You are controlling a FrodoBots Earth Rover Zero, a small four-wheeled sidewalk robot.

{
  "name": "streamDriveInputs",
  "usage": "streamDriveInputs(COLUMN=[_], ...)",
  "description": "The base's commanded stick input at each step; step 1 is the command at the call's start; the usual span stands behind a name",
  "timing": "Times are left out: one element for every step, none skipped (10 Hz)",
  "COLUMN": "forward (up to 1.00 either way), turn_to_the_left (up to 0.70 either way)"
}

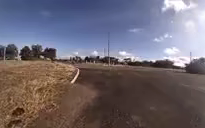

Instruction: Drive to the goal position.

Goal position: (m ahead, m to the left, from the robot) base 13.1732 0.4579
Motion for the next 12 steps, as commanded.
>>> streamDriveInputs(forward=[0.45,0.45,0.45,0.45,0.45,0.45,0.45,0.45,0.45,0.45,0.45,0.45], turn_to_the_left=[0.0,0.0,0.0,0.0,0.0,0.0,0.0,0.0,0.0,0.0,0.0,0.0])
